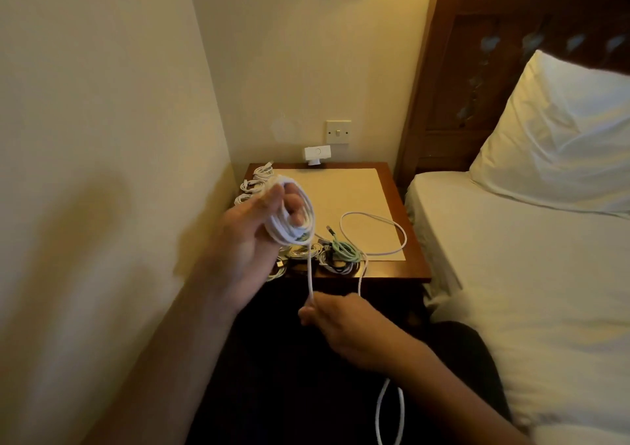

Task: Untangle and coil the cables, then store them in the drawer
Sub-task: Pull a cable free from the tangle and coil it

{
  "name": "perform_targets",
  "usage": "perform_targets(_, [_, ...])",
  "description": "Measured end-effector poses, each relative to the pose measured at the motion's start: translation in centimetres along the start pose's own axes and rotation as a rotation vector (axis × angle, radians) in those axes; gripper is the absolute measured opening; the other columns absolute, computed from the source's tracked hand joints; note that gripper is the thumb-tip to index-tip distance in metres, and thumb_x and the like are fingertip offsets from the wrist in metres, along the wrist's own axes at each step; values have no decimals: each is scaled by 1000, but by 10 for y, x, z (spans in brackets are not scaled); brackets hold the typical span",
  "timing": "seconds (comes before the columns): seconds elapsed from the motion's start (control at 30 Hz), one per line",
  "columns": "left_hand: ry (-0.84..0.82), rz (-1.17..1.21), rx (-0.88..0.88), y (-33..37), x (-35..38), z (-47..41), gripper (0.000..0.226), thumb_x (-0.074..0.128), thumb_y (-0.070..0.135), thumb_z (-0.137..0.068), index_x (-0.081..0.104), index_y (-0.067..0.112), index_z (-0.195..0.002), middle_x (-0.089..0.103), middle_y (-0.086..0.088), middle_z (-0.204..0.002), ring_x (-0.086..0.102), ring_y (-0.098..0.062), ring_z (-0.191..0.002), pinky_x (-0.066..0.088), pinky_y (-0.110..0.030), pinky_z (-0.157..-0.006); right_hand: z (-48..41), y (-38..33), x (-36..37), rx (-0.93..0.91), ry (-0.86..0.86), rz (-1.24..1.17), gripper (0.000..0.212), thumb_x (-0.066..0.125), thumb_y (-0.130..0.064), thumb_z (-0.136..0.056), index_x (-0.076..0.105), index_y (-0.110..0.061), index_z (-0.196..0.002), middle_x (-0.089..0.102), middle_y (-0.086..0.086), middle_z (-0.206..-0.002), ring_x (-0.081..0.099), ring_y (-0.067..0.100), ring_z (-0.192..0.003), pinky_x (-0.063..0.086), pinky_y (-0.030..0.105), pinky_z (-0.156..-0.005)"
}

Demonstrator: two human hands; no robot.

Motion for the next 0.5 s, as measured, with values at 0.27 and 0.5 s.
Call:
perform_targets(0.27, [-182, -781, -135, -45, -15, 7, 39, 55, 39, -102, 65, 3, -110, 71, -14, -92, 64, -25, -80, 52, -33, -75, 30, -72, -81, -185, 155, 302, 19, 57, -36, -103, 70, -22, -105, 65, -7, -83, 58, 6, -73, 46, 24, -65])
perform_targets(0.5, [-245, -506, -172, -9, -33, 26, 37, 77, 50, -81, 68, 18, -65, 45, 2, -55, 37, -8, -47, 27, -20, -46, -8, 22, -134, -110, 322, -111, 9, 70, -29, -96, 78, -28, -94, 72, -10, -85, 65, 8, -77, 55, 35, -70])
Point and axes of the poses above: each hand's wrist, its own z-axis away from the middle knuckle, its own x-axis out of the palm, y = z × x, the point moved 2 cm from there along -z, towards the middle knuckle
